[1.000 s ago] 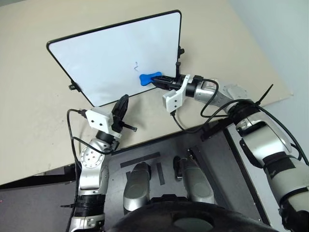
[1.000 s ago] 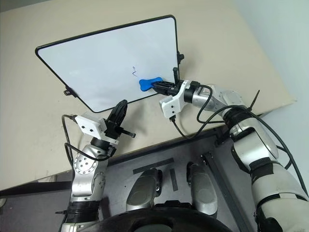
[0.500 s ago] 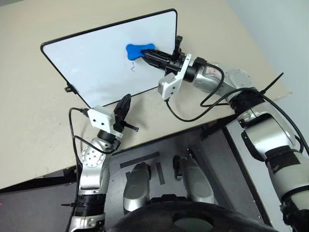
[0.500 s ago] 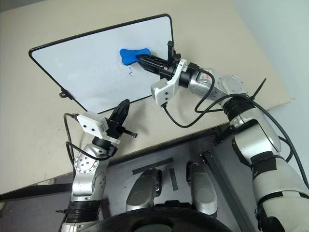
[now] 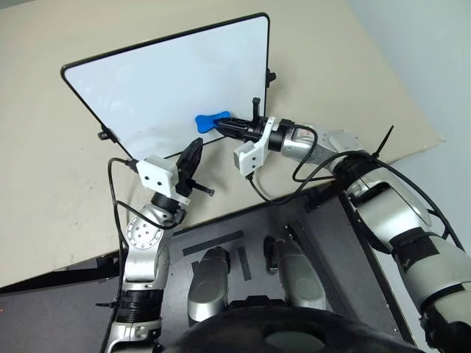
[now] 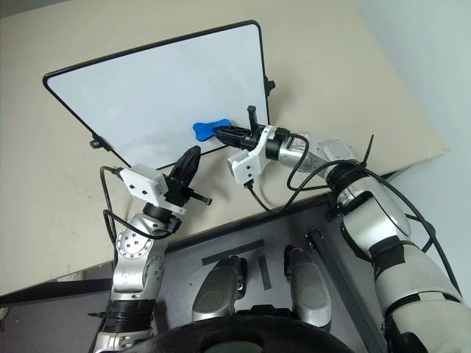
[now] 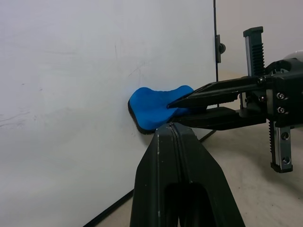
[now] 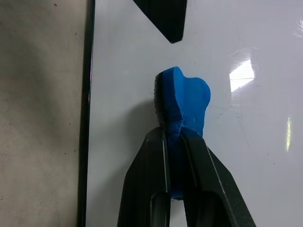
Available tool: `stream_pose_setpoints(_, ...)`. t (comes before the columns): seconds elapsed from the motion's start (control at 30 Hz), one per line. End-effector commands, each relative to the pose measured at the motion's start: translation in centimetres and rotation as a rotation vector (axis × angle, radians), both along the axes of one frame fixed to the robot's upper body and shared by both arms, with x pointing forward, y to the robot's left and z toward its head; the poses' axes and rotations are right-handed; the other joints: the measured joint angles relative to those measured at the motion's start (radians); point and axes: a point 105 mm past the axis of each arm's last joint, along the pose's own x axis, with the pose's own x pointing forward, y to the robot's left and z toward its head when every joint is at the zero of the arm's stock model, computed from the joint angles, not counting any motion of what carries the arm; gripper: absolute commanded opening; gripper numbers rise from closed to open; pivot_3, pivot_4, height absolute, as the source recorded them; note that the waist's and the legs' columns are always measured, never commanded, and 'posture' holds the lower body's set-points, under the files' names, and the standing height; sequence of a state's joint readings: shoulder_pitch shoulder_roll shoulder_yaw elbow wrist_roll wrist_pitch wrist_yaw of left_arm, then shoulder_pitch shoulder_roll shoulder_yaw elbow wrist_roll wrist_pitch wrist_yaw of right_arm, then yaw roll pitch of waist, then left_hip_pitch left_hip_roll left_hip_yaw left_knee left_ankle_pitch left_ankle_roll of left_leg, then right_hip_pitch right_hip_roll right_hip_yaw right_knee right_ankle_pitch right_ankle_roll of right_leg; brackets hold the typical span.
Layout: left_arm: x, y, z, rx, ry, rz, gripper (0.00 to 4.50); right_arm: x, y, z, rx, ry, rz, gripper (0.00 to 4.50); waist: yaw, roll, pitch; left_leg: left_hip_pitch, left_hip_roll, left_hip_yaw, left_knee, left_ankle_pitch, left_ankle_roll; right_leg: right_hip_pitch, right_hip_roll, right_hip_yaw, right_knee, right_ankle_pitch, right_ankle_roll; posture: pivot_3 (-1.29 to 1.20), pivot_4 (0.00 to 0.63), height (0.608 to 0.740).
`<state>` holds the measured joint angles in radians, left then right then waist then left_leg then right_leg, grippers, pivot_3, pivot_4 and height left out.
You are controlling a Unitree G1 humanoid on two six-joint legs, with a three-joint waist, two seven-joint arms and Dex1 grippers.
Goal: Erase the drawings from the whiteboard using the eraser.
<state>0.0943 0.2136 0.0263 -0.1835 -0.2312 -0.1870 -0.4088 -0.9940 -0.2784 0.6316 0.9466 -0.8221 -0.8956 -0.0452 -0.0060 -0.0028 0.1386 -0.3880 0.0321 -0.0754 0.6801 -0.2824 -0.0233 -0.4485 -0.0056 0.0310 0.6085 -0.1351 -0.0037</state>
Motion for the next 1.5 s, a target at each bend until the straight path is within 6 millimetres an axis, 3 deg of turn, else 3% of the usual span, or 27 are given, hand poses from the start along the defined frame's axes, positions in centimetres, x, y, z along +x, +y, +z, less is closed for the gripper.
stream_pose_setpoints(0.03, -0.2, -0.1, 1.0, 0.006, -0.038, -0.005, 0.00, 1.3, -0.4, 2.7, 0.067, -0.071, -0.052, 0.03, 0.000, 0.000, 0.000, 0.000, 0.000, 0.000, 0.000, 0.000, 0.000, 0.000, 0.000, 0.000, 0.000, 0.000, 0.000, 0.00, 0.150, 0.740)
stream_pose_setpoints(0.27, -0.4, 0.1, 0.8, 0.007, -0.032, -0.005, 0.00, 1.4, -1.5, 8.7, 0.264, -0.228, -0.061, 0.03, 0.001, 0.000, 0.000, -0.003, 0.000, 0.000, 0.000, 0.000, 0.000, -0.003, 0.000, 0.000, 0.000, 0.000, 0.000, 0.00, 0.150, 0.740)
stream_pose_setpoints(0.4, -0.5, 0.4, 0.6, 0.008, -0.027, -0.003, 0.00, 0.7, -1.9, 9.5, 0.292, -0.221, -0.040, 0.03, 0.001, 0.000, 0.000, -0.004, 0.000, 0.000, 0.000, 0.000, 0.000, -0.004, 0.000, 0.000, 0.000, 0.000, 0.000, 0.00, 0.150, 0.740)
stream_pose_setpoints(0.5, -0.5, 0.8, 0.4, 0.010, -0.022, 0.003, 0.00, -0.5, -2.9, 9.2, 0.343, -0.102, -0.018, 0.03, 0.001, 0.000, 0.000, -0.004, 0.000, 0.000, 0.000, 0.000, 0.000, -0.003, 0.000, 0.000, -0.001, 0.000, 0.001, 0.00, 0.150, 0.740)
stream_pose_setpoints(0.63, -0.7, 1.0, 0.1, 0.012, -0.019, 0.004, 0.00, -2.0, -5.1, 7.1, 0.342, 0.169, -0.042, 0.03, 0.013, -0.001, -0.001, -0.007, 0.000, 0.000, 0.000, -0.002, 0.001, -0.003, 0.000, -0.001, -0.004, -0.003, 0.003, 0.00, 0.150, 0.740)
stream_pose_setpoints(0.83, -0.5, 0.8, 0.0, 0.026, -0.010, -0.020, 0.00, -4.9, -10.7, 1.0, 0.186, 0.538, -0.217, 0.03, 0.023, -0.002, -0.001, -0.012, 0.000, 0.002, 0.003, -0.008, 0.004, -0.003, -0.001, -0.002, -0.008, -0.004, 0.005, 0.00, 0.150, 0.740)
stream_pose_setpoints(1.03, 0.1, 0.2, 0.6, 0.035, -0.017, -0.055, 0.00, -5.3, -13.2, -2.2, 0.055, 0.564, -0.363, 0.03, 0.010, -0.002, -0.001, -0.008, 0.000, 0.002, 0.003, -0.007, 0.003, -0.001, 0.000, -0.001, -0.009, -0.003, 0.006, 0.00, 0.150, 0.740)
stream_pose_setpoints(1.23, 0.6, 1.0, 1.0, 0.052, -0.022, -0.060, 0.00, -5.1, -12.4, -2.1, 0.087, 0.556, -0.365, 2.01, 0.007, -0.002, -0.001, 0.005, 0.000, 0.002, 0.003, -0.004, 0.006, 0.009, 0.001, 0.001, -0.008, -0.001, 0.006, 0.00, 0.150, 0.740)
stream_pose_setpoints(1.4, 0.8, 1.8, 1.3, 0.065, -0.023, -0.054, 0.00, -5.3, -11.4, -0.9, 0.164, 0.555, -0.338, 3.70, 0.007, -0.001, -0.001, 0.005, 0.000, 0.002, 0.003, -0.003, 0.006, 0.010, 0.002, 0.001, -0.008, -0.004, 0.012, 0.00, 0.150, 0.740)
stream_pose_setpoints(1.5, 0.5, 2.1, 1.3, 0.075, -0.019, -0.056, 0.00, -5.6, -11.1, 0.2, 0.279, 0.609, -0.325, 3.70, 0.008, -0.002, -0.001, 0.005, -0.001, 0.002, 0.003, -0.004, 0.006, 0.010, 0.001, 0.001, -0.009, -0.002, 0.008, 0.00, 0.150, 0.740)
